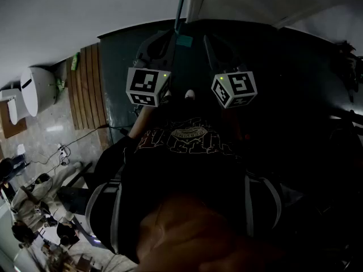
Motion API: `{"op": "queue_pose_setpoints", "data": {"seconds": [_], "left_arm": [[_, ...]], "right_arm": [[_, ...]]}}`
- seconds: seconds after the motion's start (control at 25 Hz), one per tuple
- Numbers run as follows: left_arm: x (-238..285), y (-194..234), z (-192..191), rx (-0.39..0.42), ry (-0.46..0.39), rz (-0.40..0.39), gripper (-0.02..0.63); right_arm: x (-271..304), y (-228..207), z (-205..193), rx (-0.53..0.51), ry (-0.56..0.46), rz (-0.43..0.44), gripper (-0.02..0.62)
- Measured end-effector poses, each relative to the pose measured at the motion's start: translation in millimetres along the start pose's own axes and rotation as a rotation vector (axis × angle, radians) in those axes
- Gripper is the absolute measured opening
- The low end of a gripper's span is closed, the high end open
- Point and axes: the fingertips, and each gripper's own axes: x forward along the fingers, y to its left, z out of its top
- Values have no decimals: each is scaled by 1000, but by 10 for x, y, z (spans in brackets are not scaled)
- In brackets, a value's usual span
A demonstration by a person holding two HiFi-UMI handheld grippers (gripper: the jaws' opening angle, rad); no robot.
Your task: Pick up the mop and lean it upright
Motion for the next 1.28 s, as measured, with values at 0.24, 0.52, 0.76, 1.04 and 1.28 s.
{"op": "queue_pose_setpoints", "data": {"seconds": [0.24, 0.52, 0.76, 1.04, 1.28], "left_arm": [[72, -173, -33, -5, 6, 13, 48], [157, -224, -113, -19, 18, 52, 48], [252, -161, -156, -26, 25, 78, 48], [518, 248, -145, -25, 20, 62, 48], [864, 595, -73, 7, 27, 9, 48]], "right_arm": [[-114, -161, -24, 5, -3, 12, 19], [-163, -369, -31, 32, 0, 8, 20], [-89, -523, -66, 23, 4, 9, 20], [352, -627, -82, 13, 10, -13, 20], [840, -726, -28, 13, 14, -46, 20]]}}
